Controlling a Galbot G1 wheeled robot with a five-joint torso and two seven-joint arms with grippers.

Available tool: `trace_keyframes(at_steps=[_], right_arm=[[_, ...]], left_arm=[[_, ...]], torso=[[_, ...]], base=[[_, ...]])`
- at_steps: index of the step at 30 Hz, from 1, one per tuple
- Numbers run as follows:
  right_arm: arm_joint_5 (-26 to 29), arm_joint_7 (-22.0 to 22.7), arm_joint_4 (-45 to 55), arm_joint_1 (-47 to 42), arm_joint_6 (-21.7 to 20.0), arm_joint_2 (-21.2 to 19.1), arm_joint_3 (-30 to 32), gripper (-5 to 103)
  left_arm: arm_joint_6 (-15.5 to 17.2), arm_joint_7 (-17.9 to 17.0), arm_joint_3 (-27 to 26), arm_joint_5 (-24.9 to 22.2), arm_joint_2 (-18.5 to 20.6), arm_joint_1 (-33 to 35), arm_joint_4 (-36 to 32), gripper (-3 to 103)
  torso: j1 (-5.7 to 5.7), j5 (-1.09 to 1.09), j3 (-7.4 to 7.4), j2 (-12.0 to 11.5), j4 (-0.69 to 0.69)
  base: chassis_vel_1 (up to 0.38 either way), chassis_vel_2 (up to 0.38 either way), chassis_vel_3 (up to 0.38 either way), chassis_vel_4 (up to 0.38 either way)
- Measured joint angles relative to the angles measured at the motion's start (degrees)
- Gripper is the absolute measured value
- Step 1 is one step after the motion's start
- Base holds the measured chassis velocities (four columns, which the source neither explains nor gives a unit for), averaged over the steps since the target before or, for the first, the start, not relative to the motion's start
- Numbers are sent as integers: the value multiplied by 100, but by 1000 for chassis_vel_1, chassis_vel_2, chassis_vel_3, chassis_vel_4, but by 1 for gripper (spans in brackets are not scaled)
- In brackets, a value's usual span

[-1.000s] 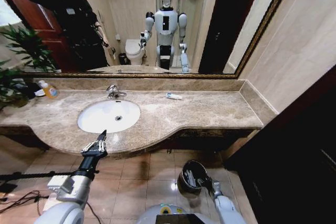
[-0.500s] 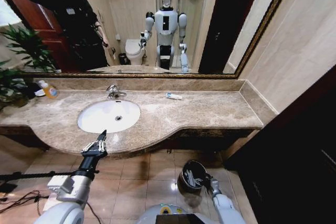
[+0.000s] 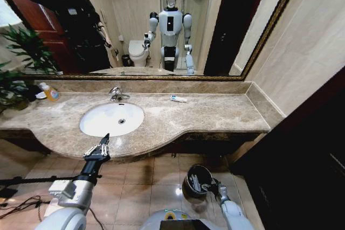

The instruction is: Pick up the trash from the sink and place it in the trash bin.

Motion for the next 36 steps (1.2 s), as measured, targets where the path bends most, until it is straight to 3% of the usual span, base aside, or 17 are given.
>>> trace_keyframes(at_steps=[11, 14, 19, 22, 29, 36], right_arm=[[1577, -86, 2371, -915, -508, -593, -100, 100], [2143, -87, 3498, -1246, -676, -853, 125, 100], [2615, -36, 4417, -1460, -944, -1028, 347, 100], [3005, 2, 5319, -1568, -1316, -1148, 548, 100], [3177, 16, 6266, -1112, -1893, -1382, 499, 100], [3201, -242, 6052, -322, -2241, -1699, 74, 100]], left_arm=[[0, 0, 0, 0, 0, 0, 0, 0], [0, 0, 0, 0, 0, 0, 0, 0], [0, 0, 0, 0, 0, 0, 0, 0], [0, 0, 0, 0, 0, 0, 0, 0], [0, 1, 0, 0, 0, 0, 0, 0], [0, 0, 0, 0, 0, 0, 0, 0]], torso=[[0, 0, 0, 0, 0], [0, -1, 0, 1, 0], [0, 0, 0, 1, 0], [0, -2, 0, 1, 0], [0, -1, 0, 0, 0], [0, 0, 0, 0, 0]], base=[[0, 0, 0, 0], [0, 0, 0, 0], [0, 0, 0, 0], [0, 0, 0, 0], [0, 0, 0, 0], [0, 0, 0, 0]])
